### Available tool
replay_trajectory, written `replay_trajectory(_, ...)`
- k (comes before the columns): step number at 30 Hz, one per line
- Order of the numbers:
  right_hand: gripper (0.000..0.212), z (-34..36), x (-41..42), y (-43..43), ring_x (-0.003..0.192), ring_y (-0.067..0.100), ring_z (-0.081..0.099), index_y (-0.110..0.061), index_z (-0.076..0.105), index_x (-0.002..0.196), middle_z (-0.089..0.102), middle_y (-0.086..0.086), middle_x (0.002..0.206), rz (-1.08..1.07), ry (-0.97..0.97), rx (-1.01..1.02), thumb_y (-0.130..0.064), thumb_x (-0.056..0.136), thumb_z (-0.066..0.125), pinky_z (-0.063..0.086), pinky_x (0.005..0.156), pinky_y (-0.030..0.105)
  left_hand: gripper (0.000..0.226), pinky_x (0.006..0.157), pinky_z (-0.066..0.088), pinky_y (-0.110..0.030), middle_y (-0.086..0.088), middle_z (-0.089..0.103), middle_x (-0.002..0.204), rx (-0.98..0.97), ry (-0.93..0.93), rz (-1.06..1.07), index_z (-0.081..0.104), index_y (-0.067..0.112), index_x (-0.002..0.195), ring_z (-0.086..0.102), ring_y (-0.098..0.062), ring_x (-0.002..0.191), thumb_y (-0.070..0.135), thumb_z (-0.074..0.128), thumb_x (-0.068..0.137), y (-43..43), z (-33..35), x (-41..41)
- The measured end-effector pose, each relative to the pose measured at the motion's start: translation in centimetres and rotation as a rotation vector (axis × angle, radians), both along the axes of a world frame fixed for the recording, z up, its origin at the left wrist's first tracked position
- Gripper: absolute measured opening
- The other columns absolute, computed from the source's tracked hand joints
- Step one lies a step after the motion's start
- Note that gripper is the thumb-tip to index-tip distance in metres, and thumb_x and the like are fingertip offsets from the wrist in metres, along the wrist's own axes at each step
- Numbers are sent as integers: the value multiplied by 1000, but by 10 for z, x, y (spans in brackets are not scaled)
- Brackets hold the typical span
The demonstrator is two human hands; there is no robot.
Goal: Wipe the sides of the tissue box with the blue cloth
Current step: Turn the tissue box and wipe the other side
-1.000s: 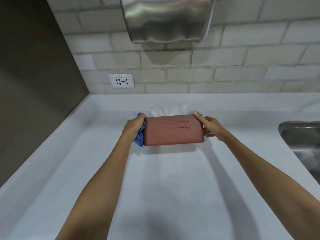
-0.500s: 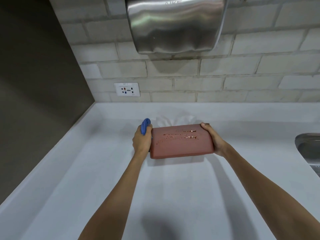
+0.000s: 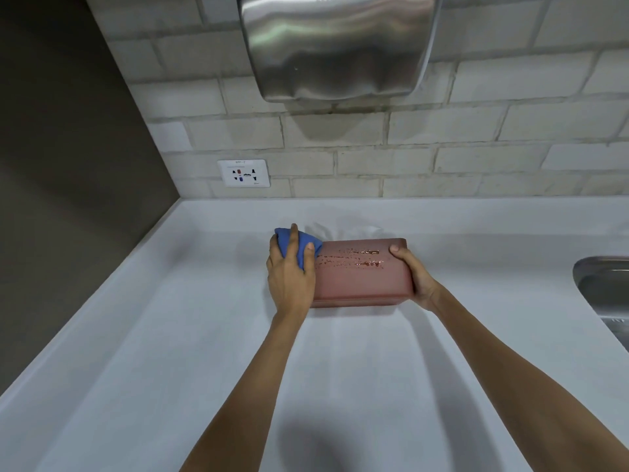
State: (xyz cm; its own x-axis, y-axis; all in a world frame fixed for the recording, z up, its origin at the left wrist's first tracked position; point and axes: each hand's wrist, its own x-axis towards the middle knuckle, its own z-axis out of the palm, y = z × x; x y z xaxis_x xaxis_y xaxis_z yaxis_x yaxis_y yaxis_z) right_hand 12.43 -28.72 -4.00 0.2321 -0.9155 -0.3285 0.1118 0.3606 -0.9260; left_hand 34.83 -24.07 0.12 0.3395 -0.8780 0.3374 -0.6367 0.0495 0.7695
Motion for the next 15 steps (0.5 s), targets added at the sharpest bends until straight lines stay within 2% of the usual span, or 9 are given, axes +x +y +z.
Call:
replay_trajectory(3,50,-2,1,0,74,11,72,-28,74,90,77,-3,85,-27,-3,-14,-63,57,63,55,63,24,49,101,43,-41,-12,27,155,-30,-55,20,36,25,144,37,-31,135,36,45,97,6,-5,-2)
replay_trajectory(6,43,-2,3,0,72,10,72,-27,74,90,77,-3,84,-45,-19,-24,-59,66,60,55,60,22,49,103,41,-36,-13,30,154,-86,-106,-18,39,24,142,38,-30,133,33,48,95,29,-22,1)
replay_trajectory(8,43,-3,2,0,71,10,72,-26,72,92,77,-4,83,-51,-13,-26,-58,66,59,55,63,25,50,104,37,-31,-12,30,154,-96,-128,-58,38,25,142,39,-29,134,34,48,94,50,-38,4)
replay_trajectory(11,54,-2,2,2,76,12,72,-26,72,93,77,-2,87,-58,20,-23,-63,55,63,52,74,31,50,103,34,-27,-11,31,154,-78,-125,-83,39,26,141,39,-28,134,34,49,93,59,-46,13)
replay_trajectory(13,68,1,4,4,96,20,68,-24,70,103,73,5,105,-65,69,-12,-66,51,63,51,91,39,47,102,39,-31,-13,33,152,-71,-154,-55,43,22,140,40,-30,132,30,50,94,44,-35,15)
replay_trajectory(15,82,3,5,6,114,28,60,-21,64,117,66,11,122,-75,107,2,-69,50,63,43,106,47,45,103,41,-37,-14,33,152,-65,-186,-27,44,20,140,39,-32,131,30,49,96,23,-17,12)
